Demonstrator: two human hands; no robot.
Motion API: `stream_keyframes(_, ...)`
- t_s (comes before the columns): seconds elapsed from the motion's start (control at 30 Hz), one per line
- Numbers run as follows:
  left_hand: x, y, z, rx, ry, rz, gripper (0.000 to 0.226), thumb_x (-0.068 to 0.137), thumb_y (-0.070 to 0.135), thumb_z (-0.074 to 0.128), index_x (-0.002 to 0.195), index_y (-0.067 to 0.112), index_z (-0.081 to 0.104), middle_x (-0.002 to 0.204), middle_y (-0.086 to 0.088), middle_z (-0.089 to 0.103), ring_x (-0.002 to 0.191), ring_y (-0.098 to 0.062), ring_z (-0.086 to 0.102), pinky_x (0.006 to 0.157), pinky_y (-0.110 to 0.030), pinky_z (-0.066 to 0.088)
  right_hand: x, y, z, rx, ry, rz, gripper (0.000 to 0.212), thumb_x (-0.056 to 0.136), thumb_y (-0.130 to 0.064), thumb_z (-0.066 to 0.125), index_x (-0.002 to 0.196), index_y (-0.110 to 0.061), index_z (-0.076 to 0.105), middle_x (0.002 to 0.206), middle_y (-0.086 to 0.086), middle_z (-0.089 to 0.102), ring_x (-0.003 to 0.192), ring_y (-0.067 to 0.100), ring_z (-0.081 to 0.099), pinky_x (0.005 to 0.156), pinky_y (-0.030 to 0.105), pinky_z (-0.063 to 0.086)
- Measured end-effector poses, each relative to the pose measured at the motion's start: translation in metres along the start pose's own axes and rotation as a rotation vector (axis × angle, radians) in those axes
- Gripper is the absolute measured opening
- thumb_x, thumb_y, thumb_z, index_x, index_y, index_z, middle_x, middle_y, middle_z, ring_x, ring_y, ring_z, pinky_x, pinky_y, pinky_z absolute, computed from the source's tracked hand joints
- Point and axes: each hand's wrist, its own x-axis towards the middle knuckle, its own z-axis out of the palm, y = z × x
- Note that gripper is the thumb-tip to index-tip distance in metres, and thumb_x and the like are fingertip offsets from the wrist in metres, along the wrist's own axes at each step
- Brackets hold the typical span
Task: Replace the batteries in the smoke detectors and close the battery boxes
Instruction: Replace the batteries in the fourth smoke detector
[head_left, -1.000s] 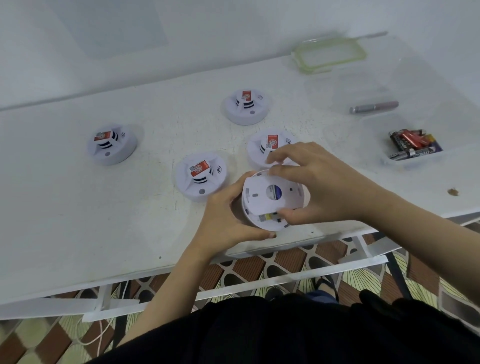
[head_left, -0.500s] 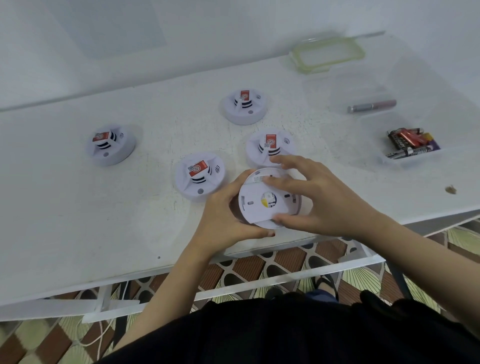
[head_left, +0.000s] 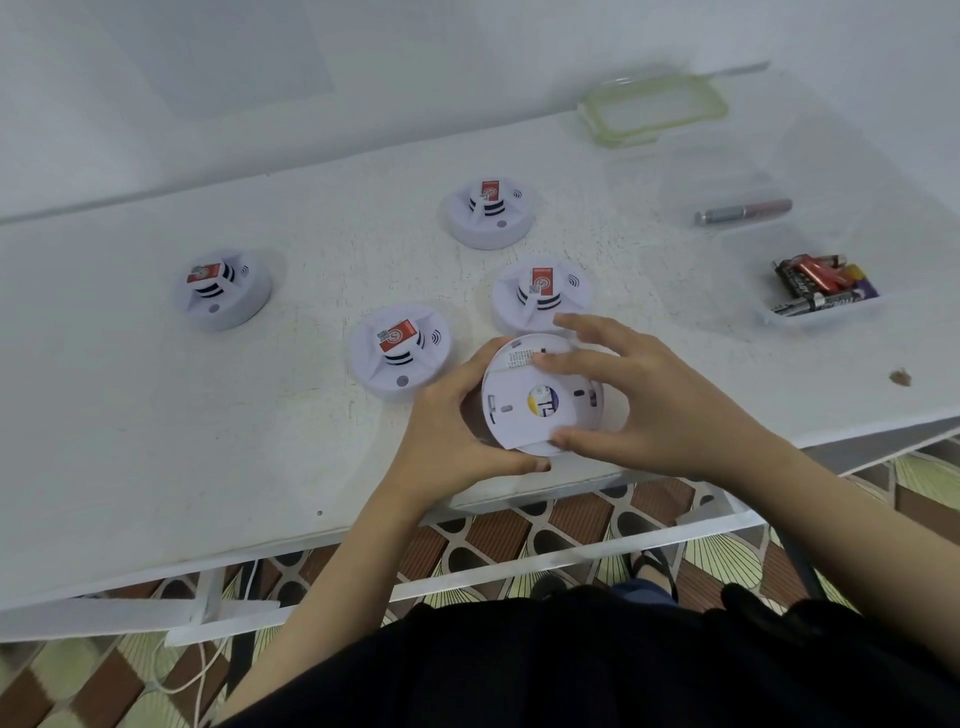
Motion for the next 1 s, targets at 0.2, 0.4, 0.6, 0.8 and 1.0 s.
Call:
stream_keyframes(0.2,-0.001,-0.002,0.001,0.011,0.005,-0.010,0.097,0.050,0.012,0.094,0.137,0.018,0.051,0.121,0.004,0.064,0.120,-0.021,0.057,0.097,-0.045,0.051,0.000,0.001,0.002,0.090,-0.017,0.036,0.065,0.077,-0.034,0.075,0.135,-0.028,0.047,0.147,-0.003,0.039,0.135,0.010,0.034,0.103,0.018,0.026)
stream_keyframes(0.4,-0.001,0.001,0.001,0.000,-0.007,0.000,0.097,0.050,0.007,0.095,0.136,0.019,0.051,0.120,0.008,0.065,0.119,-0.016,0.058,0.096,-0.036,0.052,0.004,0.006,-0.002,0.099,-0.044,0.009,0.064,0.075,-0.036,0.077,0.133,-0.027,0.051,0.148,-0.003,0.039,0.137,0.010,0.033,0.109,0.030,0.032)
stream_keyframes(0.6,0.001,0.001,-0.001,-0.009,-0.042,0.015,0.098,0.050,0.006,0.095,0.136,0.017,0.051,0.124,0.006,0.063,0.121,-0.016,0.057,0.096,-0.037,0.053,0.004,0.008,0.001,0.310,-0.042,0.126,0.060,0.072,-0.035,0.077,0.125,-0.045,0.051,0.146,-0.009,0.039,0.134,0.004,0.035,0.100,0.028,0.044)
stream_keyframes(0.8,0.001,0.001,-0.001,0.008,-0.106,0.028,0.102,0.052,0.004,0.094,0.139,0.023,0.046,0.129,0.012,0.060,0.125,-0.007,0.052,0.097,-0.025,0.050,-0.002,0.013,0.001,0.621,-0.097,0.175,0.054,0.080,-0.015,0.072,0.129,-0.032,0.055,0.124,-0.011,0.061,0.103,0.009,0.063,0.083,0.028,0.055)
stream_keyframes(1.0,0.000,0.005,-0.002,-0.158,-0.148,-0.018,0.071,0.080,0.008,0.074,0.140,0.028,0.043,0.128,0.006,0.060,0.122,-0.013,0.057,0.093,-0.026,0.051,-0.001,0.017,0.006,0.748,-0.084,0.182,0.055,0.077,-0.017,0.071,0.129,-0.025,0.055,0.125,-0.001,0.061,0.108,0.018,0.063,0.087,0.040,0.055)
